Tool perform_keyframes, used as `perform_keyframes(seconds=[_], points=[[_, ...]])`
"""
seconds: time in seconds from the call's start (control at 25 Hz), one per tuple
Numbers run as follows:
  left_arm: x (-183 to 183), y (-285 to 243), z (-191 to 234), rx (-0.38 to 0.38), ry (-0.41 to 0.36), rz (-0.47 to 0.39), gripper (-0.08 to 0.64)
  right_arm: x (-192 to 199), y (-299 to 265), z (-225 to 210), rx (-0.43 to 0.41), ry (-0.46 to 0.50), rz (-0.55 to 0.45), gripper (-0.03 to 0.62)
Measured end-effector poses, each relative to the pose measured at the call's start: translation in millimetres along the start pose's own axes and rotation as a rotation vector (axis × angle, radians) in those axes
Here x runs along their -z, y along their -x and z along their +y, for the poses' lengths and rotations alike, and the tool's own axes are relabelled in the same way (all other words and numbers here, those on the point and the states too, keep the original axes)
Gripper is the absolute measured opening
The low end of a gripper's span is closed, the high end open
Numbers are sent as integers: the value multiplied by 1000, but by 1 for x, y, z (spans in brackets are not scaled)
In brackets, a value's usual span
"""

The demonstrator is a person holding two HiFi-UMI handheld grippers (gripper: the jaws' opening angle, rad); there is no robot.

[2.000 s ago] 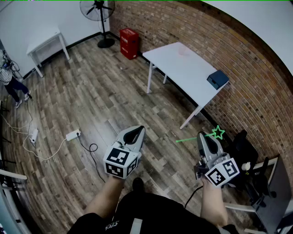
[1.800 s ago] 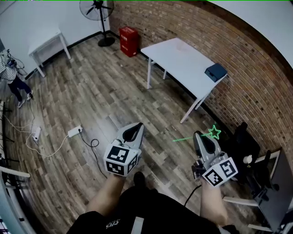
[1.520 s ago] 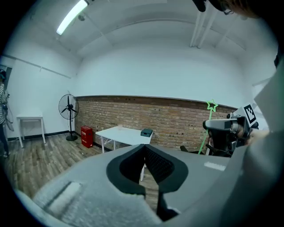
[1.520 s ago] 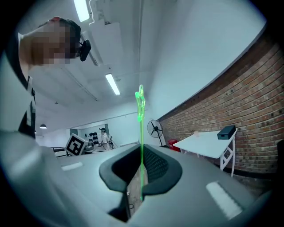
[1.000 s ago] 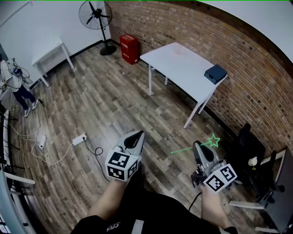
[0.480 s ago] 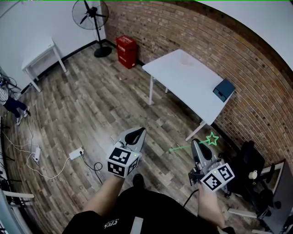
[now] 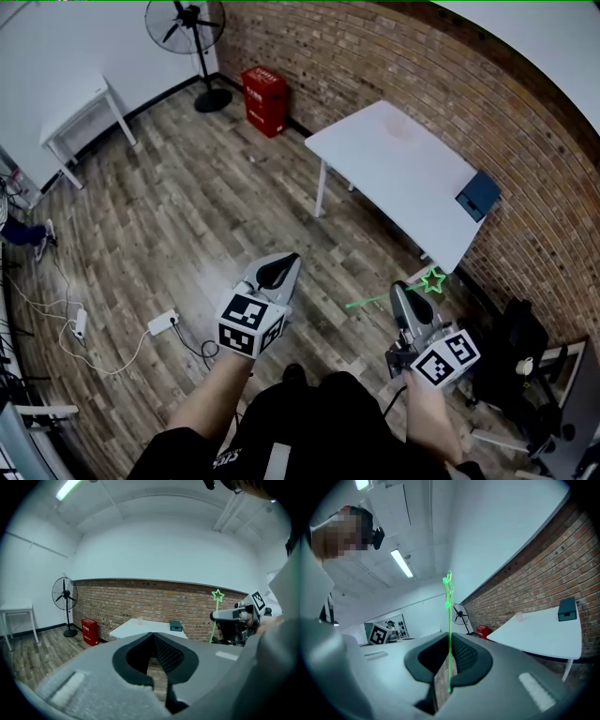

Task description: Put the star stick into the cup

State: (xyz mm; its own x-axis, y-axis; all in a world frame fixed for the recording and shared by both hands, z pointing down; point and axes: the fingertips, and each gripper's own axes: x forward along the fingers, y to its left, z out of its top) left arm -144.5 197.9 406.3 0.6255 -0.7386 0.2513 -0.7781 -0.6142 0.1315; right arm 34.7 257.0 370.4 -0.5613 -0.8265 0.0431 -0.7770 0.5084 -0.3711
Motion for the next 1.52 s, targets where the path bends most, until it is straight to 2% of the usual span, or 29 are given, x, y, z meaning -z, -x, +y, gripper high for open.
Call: perform_keyframes(seconds=[0.16,0.32,0.68,1.16,1.52], points=[[1,-18,17,-12,6,14,8,7,-19,-17,-7,-30,11,17],[1,-48,31,-22,22,34,8,3,-41,-55,1,-71,6,17],[-39,-160,82,-95,38,5,6,-46,-130,-153,-60,-47,3,17],[-92,-329,89,-49,44,4,8,-89,-195,-282,-59,-69,54,17],[-107,-407,116,9,49,15,7,-101,-241,-333,-15,-83,69,17]])
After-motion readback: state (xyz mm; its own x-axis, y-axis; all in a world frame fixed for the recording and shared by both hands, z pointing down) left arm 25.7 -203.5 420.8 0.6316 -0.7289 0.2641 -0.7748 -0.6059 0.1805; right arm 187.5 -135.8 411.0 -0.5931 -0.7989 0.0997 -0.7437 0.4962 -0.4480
